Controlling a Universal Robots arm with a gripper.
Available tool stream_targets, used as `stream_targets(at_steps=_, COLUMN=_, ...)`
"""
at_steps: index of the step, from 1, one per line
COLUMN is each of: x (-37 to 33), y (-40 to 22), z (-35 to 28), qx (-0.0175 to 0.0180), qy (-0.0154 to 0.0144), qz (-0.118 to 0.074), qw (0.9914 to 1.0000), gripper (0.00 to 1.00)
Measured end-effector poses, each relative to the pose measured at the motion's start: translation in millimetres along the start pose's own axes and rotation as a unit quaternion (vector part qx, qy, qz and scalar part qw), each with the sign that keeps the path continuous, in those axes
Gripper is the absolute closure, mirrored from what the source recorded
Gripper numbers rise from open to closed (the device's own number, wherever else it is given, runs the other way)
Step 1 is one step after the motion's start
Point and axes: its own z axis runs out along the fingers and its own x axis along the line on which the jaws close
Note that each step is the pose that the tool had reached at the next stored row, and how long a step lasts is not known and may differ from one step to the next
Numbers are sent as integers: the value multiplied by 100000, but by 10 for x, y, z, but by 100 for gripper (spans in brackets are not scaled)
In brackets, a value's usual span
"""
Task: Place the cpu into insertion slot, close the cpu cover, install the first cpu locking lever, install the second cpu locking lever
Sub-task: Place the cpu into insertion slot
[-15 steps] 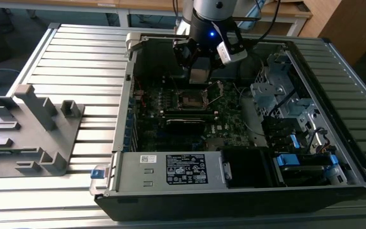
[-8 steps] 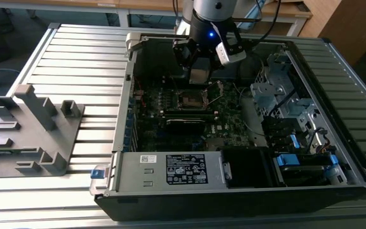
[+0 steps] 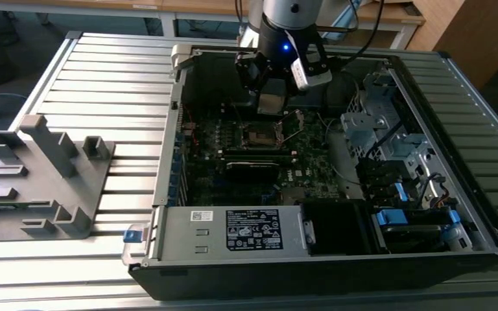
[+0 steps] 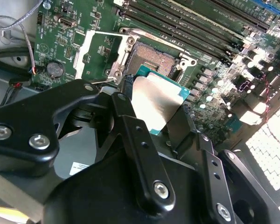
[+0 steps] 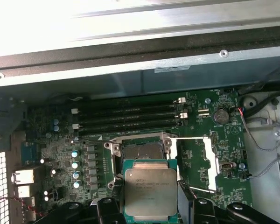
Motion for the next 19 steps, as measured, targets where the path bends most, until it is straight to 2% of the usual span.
stream_targets(at_steps=7, x=0, y=0, z=0, qx=-4, qy=-37, qz=471, qw=99999, gripper=46)
stream_targets(at_steps=10, x=0, y=0, z=4, qx=-36, qy=-182, qz=2288, qw=99974, gripper=46)
stream_targets(at_steps=14, x=0, y=-1, z=9, qx=-87, qy=-439, qz=5604, qw=99842, gripper=46)
stream_targets(at_steps=19, x=0, y=-1, z=9, qx=-89, qy=-454, qz=5762, qw=99833, gripper=46)
